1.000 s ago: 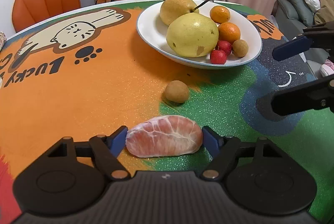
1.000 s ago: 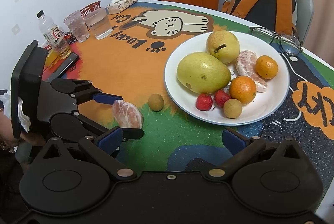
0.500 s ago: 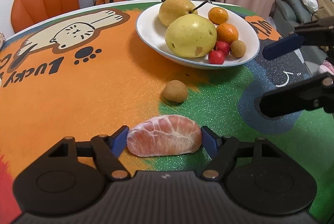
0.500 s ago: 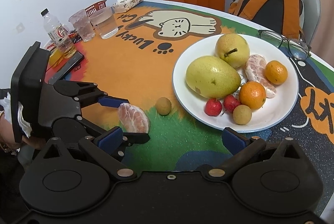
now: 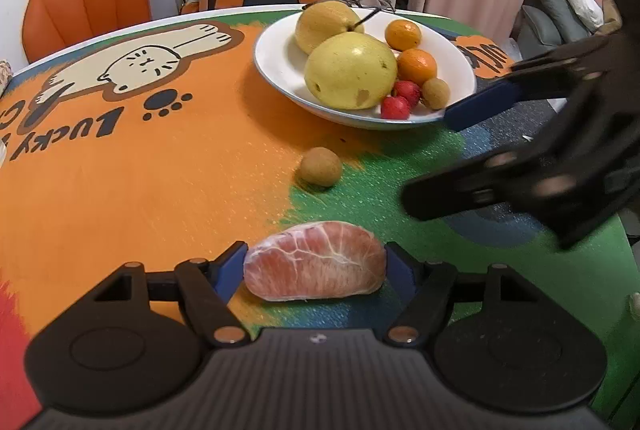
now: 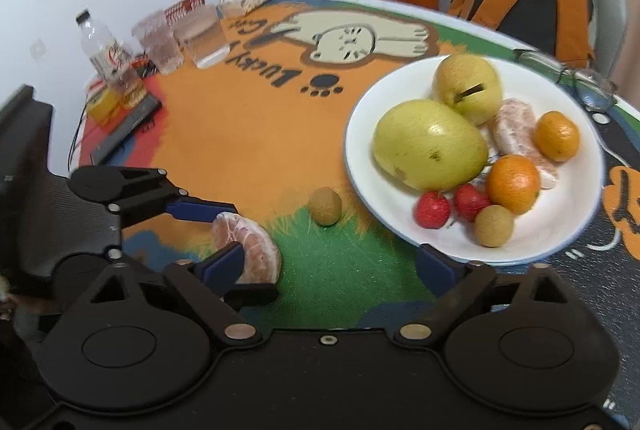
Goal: Organize fruits
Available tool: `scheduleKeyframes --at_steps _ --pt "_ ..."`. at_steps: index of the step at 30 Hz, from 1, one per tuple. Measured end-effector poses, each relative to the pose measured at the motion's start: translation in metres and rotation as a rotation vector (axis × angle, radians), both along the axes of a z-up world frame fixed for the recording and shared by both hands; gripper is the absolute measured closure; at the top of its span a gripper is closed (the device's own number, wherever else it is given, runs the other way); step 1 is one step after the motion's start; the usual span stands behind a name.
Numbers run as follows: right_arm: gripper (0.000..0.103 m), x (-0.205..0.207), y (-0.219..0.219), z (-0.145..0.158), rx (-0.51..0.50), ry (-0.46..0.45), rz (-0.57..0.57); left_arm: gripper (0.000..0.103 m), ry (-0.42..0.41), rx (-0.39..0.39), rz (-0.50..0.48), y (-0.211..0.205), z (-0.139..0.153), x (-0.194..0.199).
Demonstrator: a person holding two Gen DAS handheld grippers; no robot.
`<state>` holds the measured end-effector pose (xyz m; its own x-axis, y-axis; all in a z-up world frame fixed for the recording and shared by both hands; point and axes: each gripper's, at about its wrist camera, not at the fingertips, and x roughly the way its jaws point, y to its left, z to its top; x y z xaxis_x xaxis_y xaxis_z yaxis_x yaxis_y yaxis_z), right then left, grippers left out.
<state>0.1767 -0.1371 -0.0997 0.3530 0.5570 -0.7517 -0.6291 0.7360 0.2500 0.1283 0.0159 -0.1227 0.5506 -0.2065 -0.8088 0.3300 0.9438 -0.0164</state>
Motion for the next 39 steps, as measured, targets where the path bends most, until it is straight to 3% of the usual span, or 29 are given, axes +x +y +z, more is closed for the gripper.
scheduleKeyframes --at_steps 13,22,25,39 --pt "0.055 0.012 0.036 -0.020 -0.075 -0.019 0.045 0.031 0.004 -0.014 0.003 0.001 0.005 -0.016" --pt "0.066 0.014 0.049 -0.023 -0.105 -0.063 0.058 0.031 0.010 -0.018 -0.002 0.005 0.006 -0.019" --pt "0.080 0.016 0.051 -0.022 -0.107 -0.066 0.059 0.031 0.010 -0.021 -0.006 0.004 0.006 -0.020" --pt "0.083 0.005 0.039 -0.009 -0.077 -0.081 0.076 0.031 -0.006 -0.015 -0.013 0.002 0.008 -0.023"
